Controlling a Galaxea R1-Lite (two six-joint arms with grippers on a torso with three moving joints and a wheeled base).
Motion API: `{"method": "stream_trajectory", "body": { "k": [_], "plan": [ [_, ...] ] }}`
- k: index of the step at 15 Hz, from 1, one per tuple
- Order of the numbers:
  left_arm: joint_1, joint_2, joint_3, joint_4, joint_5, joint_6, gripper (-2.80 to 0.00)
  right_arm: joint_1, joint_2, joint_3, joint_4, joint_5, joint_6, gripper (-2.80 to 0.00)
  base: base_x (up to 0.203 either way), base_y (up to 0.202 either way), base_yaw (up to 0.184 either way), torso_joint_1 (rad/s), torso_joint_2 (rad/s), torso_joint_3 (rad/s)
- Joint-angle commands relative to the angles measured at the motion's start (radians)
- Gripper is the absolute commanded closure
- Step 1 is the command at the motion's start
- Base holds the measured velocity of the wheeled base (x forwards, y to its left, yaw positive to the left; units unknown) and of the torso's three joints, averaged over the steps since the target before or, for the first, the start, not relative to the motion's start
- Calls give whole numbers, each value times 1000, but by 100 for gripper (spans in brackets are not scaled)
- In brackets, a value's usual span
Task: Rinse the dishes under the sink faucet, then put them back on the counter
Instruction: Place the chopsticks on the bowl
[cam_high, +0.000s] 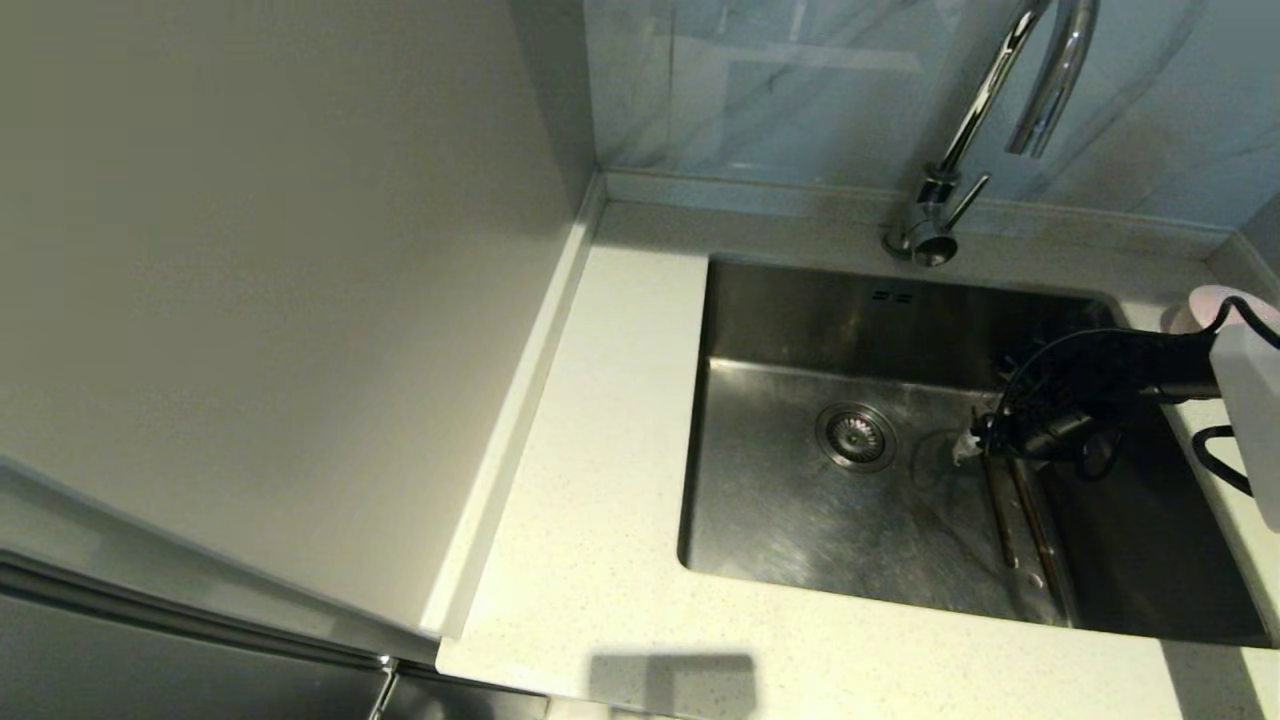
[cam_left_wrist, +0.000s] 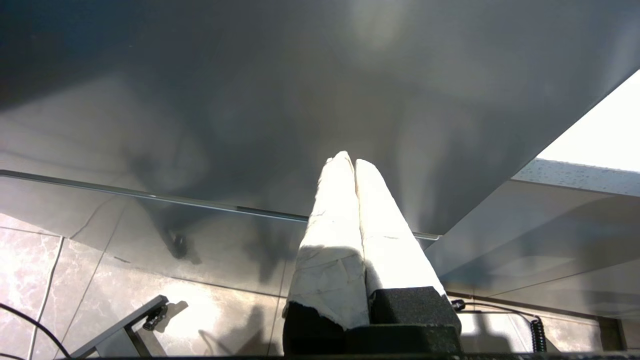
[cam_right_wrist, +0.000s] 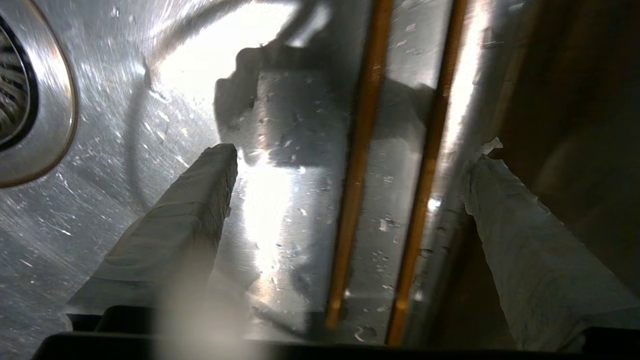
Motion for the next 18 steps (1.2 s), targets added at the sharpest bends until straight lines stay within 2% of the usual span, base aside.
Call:
{"method": "stream_trajectory", "body": {
  "k": [1, 7, 14, 18],
  "plan": [
    [0, -3, 0, 0, 1, 0, 0, -2, 24, -5, 4, 13, 0, -280, 0, 0, 0, 0, 0, 0],
    [0, -3, 0, 0, 1, 0, 0, -18, 44, -8, -72, 52, 0, -280, 0, 0, 0, 0, 0, 0],
    [0, -3, 0, 0, 1, 0, 0, -37, 57, -6, -70, 95, 0, -280, 0, 0, 0, 0, 0, 0],
    [0, -3, 0, 0, 1, 0, 0, -34, 51, -6, -28, 158, 0, -280, 0, 0, 0, 0, 0, 0]
  ]
}}
